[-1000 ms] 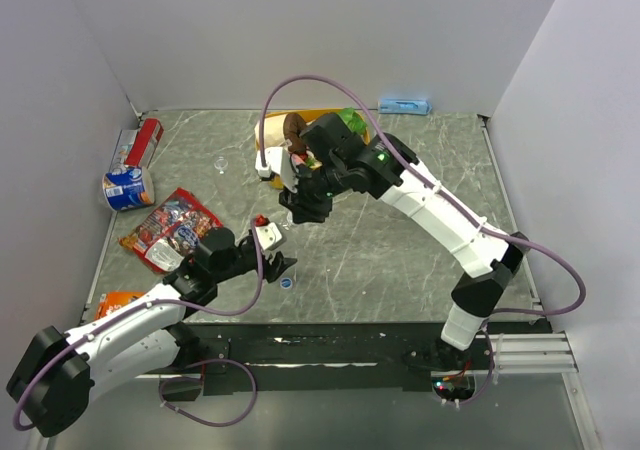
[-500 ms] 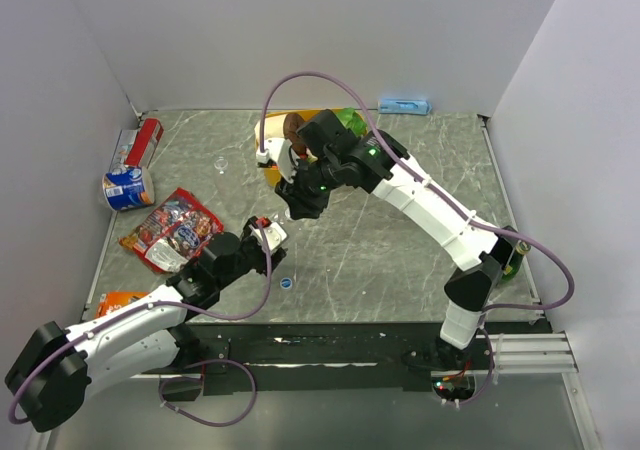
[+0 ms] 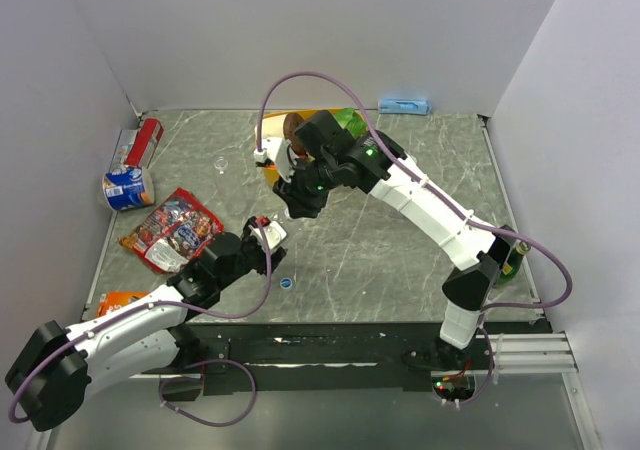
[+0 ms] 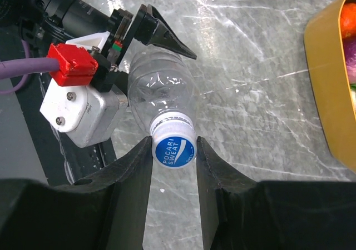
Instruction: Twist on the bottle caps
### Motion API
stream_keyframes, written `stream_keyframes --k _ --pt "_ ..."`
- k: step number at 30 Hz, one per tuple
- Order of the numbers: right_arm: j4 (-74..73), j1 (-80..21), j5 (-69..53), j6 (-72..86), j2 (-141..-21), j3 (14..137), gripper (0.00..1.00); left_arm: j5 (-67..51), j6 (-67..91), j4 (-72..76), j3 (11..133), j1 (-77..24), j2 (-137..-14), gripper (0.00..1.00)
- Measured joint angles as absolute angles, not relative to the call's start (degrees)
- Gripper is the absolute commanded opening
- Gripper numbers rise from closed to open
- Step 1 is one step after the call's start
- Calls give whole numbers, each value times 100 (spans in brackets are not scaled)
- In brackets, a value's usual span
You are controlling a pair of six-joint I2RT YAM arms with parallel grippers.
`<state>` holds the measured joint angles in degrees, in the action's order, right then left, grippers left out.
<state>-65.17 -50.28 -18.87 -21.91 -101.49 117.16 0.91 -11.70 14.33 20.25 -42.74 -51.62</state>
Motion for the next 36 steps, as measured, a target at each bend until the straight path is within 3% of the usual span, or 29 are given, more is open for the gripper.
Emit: stream_keyframes --k 3,7,13,20,27,36 --pt "-6528 -5041 -1806 -2196 -10171 11784 49 93 -1090 1459 2025 -4274 -5162 1" --pt "-6654 -5048 -1669 -2182 -10171 11815 71 137 -939 1527 2025 -4268 -5159 1" --pt "-6785 -5048 -1461 -2187 -10171 11815 80 148 -799 1559 2025 -4257 -5157 1" --pt "-7081 -4825 -1594 -2473 -9974 11537 76 32 -790 1514 2025 -4257 -5157 1" --pt "-7133 -3787 -2329 -4217 -9146 11089 77 -1310 -1636 1072 2040 -4241 -5037 1" --pt "-7334 -4604 -3603 -7017 -8082 10676 79 -2526 -2416 217 2689 -4241 -5529 1"
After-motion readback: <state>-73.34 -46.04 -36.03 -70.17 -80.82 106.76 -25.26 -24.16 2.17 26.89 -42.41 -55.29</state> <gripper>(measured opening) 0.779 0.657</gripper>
